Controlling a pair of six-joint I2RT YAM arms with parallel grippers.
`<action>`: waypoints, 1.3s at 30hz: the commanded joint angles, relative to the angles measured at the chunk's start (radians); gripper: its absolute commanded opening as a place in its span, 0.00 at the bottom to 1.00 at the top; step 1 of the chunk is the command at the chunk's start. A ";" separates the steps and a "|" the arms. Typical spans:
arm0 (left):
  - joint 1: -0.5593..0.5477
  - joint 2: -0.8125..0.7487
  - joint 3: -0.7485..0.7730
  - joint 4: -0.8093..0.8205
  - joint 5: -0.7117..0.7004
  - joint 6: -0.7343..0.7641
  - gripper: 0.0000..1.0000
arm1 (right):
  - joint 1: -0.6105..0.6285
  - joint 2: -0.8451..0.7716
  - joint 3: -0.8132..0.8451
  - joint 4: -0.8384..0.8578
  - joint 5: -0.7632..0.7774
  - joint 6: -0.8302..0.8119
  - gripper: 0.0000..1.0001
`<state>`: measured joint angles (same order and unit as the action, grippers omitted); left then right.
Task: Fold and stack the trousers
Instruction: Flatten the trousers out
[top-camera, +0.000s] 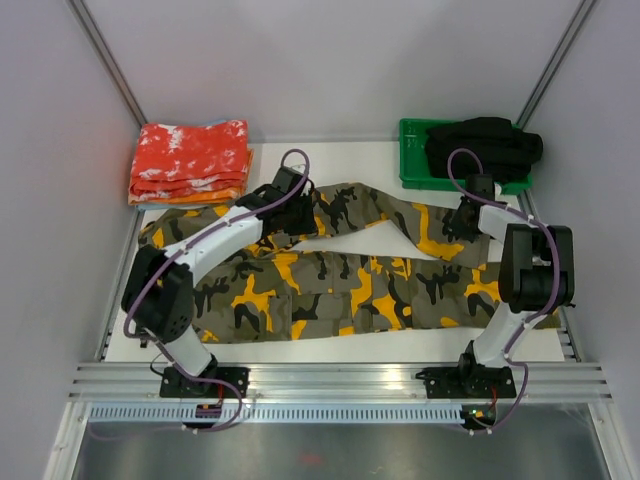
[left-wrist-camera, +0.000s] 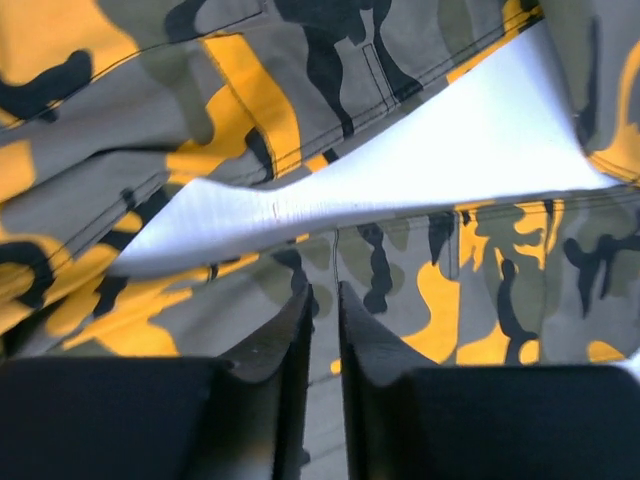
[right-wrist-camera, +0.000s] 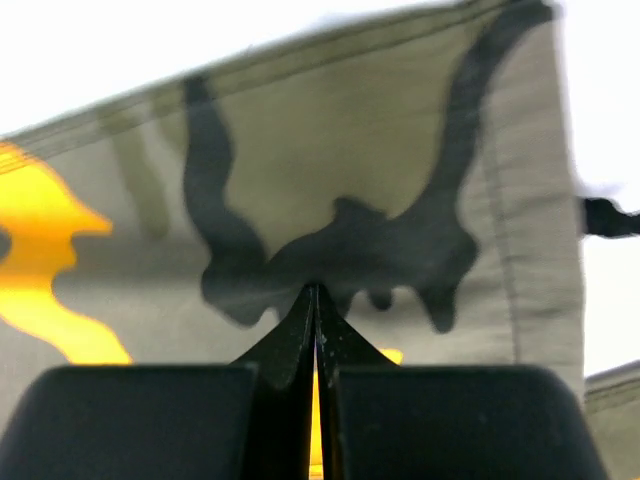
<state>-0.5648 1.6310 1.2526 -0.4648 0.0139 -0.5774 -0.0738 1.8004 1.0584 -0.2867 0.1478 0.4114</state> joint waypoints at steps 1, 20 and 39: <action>-0.023 0.084 0.102 0.034 -0.077 -0.010 0.20 | -0.043 0.048 0.023 0.021 0.030 0.027 0.00; -0.092 0.587 0.438 0.011 -0.117 -0.111 0.02 | -0.185 0.151 0.181 0.044 0.015 0.003 0.00; -0.185 0.454 0.124 0.000 -0.019 -0.110 0.02 | -0.215 0.246 0.244 0.075 -0.027 0.017 0.00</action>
<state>-0.6987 2.0945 1.4536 -0.3523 -0.0593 -0.6846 -0.2829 1.9892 1.2758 -0.2157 0.1249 0.4259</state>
